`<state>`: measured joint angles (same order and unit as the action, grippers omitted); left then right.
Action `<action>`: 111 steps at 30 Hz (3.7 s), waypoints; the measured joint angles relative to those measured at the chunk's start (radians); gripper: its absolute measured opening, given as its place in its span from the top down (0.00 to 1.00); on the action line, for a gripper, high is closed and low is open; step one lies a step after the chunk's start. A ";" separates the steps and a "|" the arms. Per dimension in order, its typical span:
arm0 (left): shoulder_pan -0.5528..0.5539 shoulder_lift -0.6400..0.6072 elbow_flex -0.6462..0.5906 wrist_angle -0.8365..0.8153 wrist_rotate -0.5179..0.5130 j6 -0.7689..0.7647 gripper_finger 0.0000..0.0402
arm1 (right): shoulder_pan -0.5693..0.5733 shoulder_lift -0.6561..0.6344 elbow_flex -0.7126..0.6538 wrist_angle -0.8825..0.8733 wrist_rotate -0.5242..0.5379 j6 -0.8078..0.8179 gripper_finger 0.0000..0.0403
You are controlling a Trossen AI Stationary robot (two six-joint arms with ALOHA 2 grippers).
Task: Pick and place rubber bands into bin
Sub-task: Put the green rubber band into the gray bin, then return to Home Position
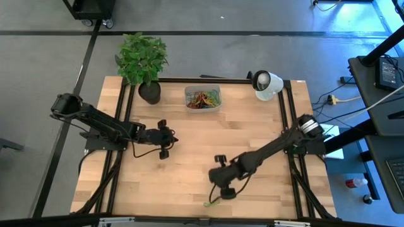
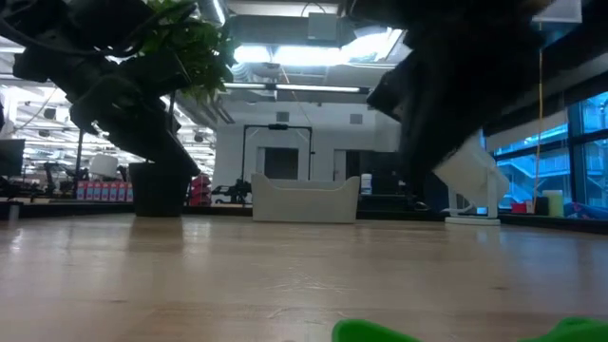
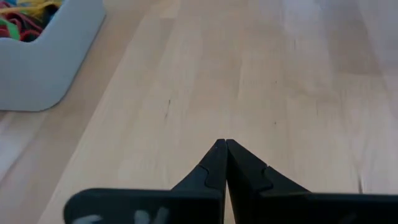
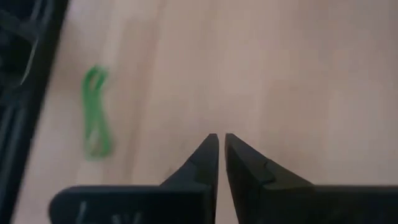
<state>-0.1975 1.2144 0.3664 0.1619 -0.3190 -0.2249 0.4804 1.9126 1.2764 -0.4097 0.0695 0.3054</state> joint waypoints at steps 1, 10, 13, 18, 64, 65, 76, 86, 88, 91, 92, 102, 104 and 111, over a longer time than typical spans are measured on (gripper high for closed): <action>-0.001 0.000 0.000 -0.001 0.003 0.000 1.00 | 0.011 0.022 0.028 -0.023 -0.013 0.000 0.90; -0.034 0.001 0.000 0.009 0.000 0.000 1.00 | 0.094 0.130 0.115 -0.015 -0.020 0.085 0.75; -0.040 0.000 0.000 0.034 0.000 0.000 0.99 | 0.110 0.133 0.109 -0.004 -0.019 0.128 0.72; -0.045 0.001 0.000 0.062 -0.001 0.001 1.00 | 0.138 0.158 0.108 0.028 -0.019 0.161 0.71; -0.043 -0.008 0.001 0.129 -0.003 0.142 1.00 | -0.347 -0.335 -0.100 -0.325 0.297 -0.149 1.00; -0.043 -0.012 0.001 0.128 -0.004 0.142 1.00 | -0.399 -0.343 -0.095 -0.304 0.296 -0.170 1.00; -0.042 -0.138 0.001 0.032 0.050 0.167 1.00 | -0.846 -0.195 0.059 -0.089 0.062 -0.369 1.00; -0.042 -0.174 0.001 -0.016 0.022 0.223 1.00 | -0.939 0.134 0.290 -0.069 0.057 -0.365 0.95; -0.042 -0.174 0.001 -0.017 0.011 0.246 1.00 | -0.942 0.176 0.319 -0.090 0.048 -0.364 0.92; -0.042 -0.174 0.001 -0.025 -0.008 0.274 0.99 | -0.943 0.212 0.347 -0.126 0.009 -0.368 0.86; -0.042 -0.174 0.001 -0.029 -0.009 0.277 0.99 | -0.942 0.218 0.356 -0.145 0.007 -0.369 0.84; -0.042 -0.174 0.001 -0.031 -0.010 0.275 0.98 | -0.942 0.186 0.430 -0.314 0.011 -0.379 0.65; -0.042 -0.174 0.001 -0.031 -0.010 0.274 0.98 | -0.942 0.178 0.454 -0.354 0.026 -0.377 0.64; -0.042 -0.174 0.001 -0.024 -0.010 0.267 0.98 | -0.940 0.094 0.436 -0.410 0.033 -0.340 0.72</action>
<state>-0.2395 1.0405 0.3676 0.1375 -0.3286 0.0424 -0.4599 2.0066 1.7122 -0.8200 0.1026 -0.0345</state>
